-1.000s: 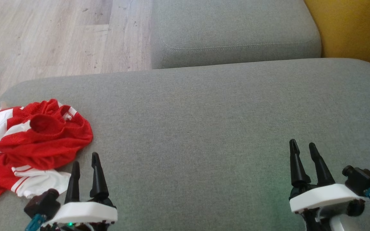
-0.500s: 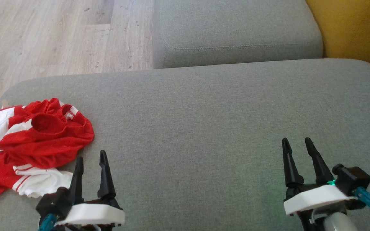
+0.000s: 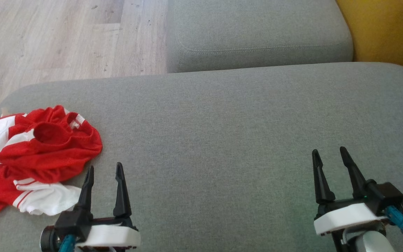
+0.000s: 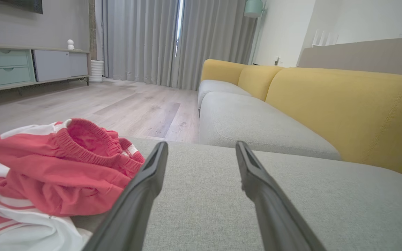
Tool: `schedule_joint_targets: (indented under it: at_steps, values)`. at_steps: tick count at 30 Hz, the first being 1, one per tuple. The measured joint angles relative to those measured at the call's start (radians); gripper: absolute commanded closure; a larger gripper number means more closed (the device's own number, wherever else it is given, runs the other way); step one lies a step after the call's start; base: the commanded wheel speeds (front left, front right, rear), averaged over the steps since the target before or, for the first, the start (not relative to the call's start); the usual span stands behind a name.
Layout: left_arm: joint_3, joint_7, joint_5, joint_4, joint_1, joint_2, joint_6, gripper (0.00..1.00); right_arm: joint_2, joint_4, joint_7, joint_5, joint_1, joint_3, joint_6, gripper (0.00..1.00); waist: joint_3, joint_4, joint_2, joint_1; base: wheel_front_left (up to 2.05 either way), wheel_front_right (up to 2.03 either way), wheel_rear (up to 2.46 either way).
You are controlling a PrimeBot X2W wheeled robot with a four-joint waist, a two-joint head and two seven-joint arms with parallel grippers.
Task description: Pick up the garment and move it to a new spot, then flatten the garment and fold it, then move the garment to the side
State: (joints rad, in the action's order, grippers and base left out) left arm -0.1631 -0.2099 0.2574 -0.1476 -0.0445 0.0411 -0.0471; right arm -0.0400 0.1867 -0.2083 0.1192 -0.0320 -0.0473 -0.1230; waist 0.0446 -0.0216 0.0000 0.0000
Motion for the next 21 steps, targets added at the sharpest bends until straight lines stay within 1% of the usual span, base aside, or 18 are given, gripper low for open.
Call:
schedule_joint_targets:
  at_steps: [11, 14, 21]
  values:
    - [-0.001, -0.030, -0.140, 0.000, 0.000, 0.001, -0.032, 0.00, 0.000, 0.016, -0.031, -0.129, 0.000, 0.025, 0.000, 0.00, -0.001, 0.005, 0.0000, 0.0000, 0.00, 0.00, 0.00]
    - [-0.002, -0.040, -0.174, 0.000, 0.000, 0.001, -0.034, 0.00, 0.000, 0.017, -0.040, -0.168, 0.000, 0.025, 0.000, 0.00, -0.001, 0.006, 0.0000, 0.0000, 0.00, 0.00, 0.00]
    - [-0.002, -0.043, -0.187, -0.001, 0.000, 0.001, -0.033, 0.00, 0.000, 0.020, -0.040, -0.182, 0.000, 0.025, 0.000, 0.00, 0.000, 0.007, 0.0000, 0.0000, 0.00, 0.00, 0.00]
